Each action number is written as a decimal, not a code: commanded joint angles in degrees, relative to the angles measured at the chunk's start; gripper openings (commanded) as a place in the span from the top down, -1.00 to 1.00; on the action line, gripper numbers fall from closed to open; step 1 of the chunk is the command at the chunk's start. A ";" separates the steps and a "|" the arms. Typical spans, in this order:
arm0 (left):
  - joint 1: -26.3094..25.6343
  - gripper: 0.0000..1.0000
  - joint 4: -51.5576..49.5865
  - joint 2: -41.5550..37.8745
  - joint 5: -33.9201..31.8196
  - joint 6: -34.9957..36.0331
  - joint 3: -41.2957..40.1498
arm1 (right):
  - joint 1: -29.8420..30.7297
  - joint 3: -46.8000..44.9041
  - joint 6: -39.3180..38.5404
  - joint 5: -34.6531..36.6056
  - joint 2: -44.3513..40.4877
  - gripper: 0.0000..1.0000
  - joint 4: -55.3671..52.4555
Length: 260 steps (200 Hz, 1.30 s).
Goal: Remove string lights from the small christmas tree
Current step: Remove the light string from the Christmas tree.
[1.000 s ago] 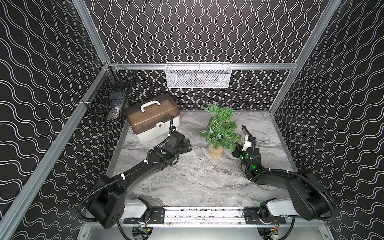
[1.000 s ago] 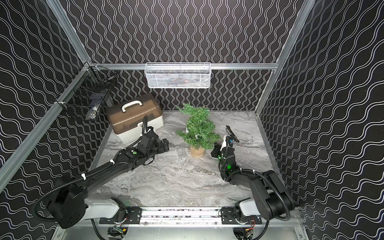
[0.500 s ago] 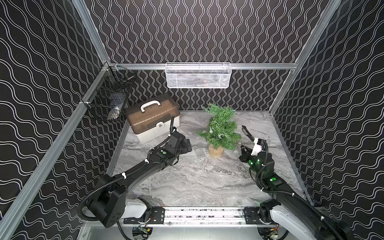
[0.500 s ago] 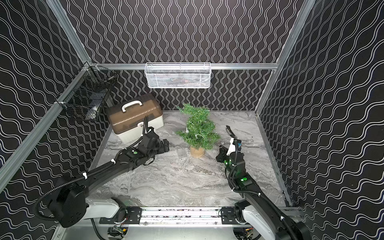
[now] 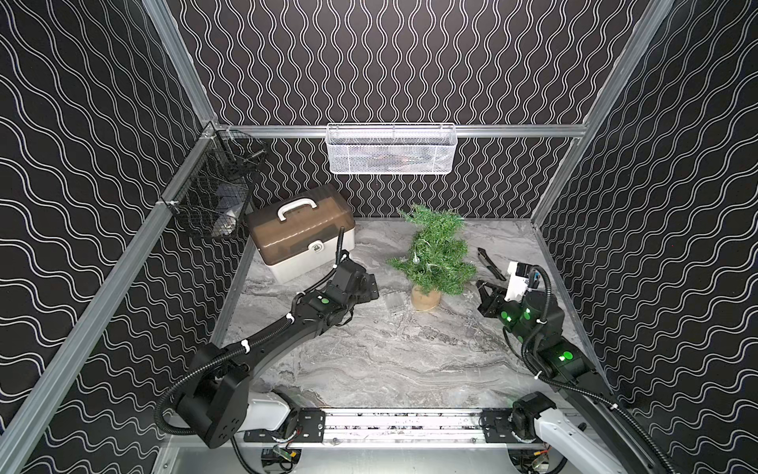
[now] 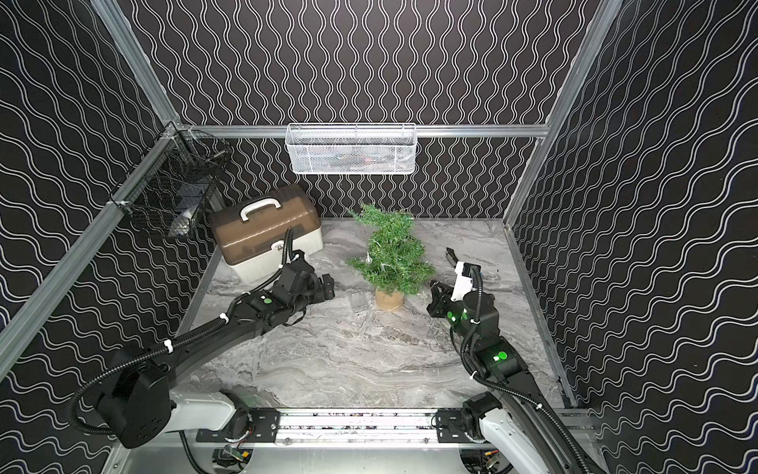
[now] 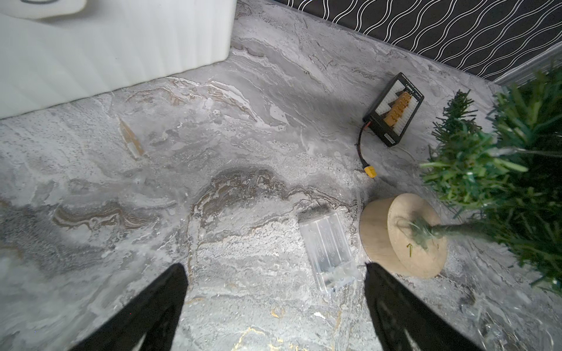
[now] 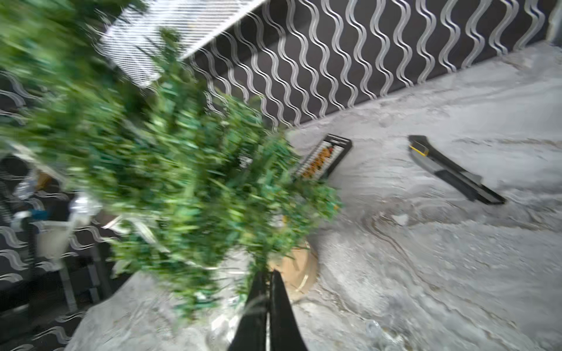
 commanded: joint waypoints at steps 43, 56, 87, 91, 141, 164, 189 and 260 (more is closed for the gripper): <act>0.07 -0.89 0.75 -1.51 -0.09 -0.62 -0.07 | 1.23 15.23 -0.51 -10.71 4.53 1.00 -3.20; 0.06 -0.89 0.68 -1.78 0.05 -0.63 -0.09 | 1.23 18.31 -0.18 -13.39 6.06 1.00 -2.79; 0.07 -0.89 0.22 -2.40 -0.05 -0.41 0.27 | 1.74 24.30 1.67 -19.17 9.97 1.00 -0.14; 0.07 -0.89 0.18 -2.45 -0.04 -0.37 0.28 | 1.88 24.91 2.04 -19.86 10.49 1.00 0.45; 0.05 -0.89 -0.35 -3.52 0.04 -0.32 0.50 | 5.85 32.39 4.67 -24.52 16.23 1.00 5.89; 0.06 -0.89 -1.09 -3.81 0.49 -0.29 1.28 | 8.25 35.71 4.85 -25.51 18.52 1.00 7.24; 0.07 -0.89 -2.29 -4.65 1.39 0.39 2.82 | 11.31 38.32 4.12 -27.33 20.98 1.00 7.12; 2.34 -0.82 -2.48 -6.92 16.98 4.09 8.29 | 14.78 26.80 3.99 -32.49 20.78 1.00 5.72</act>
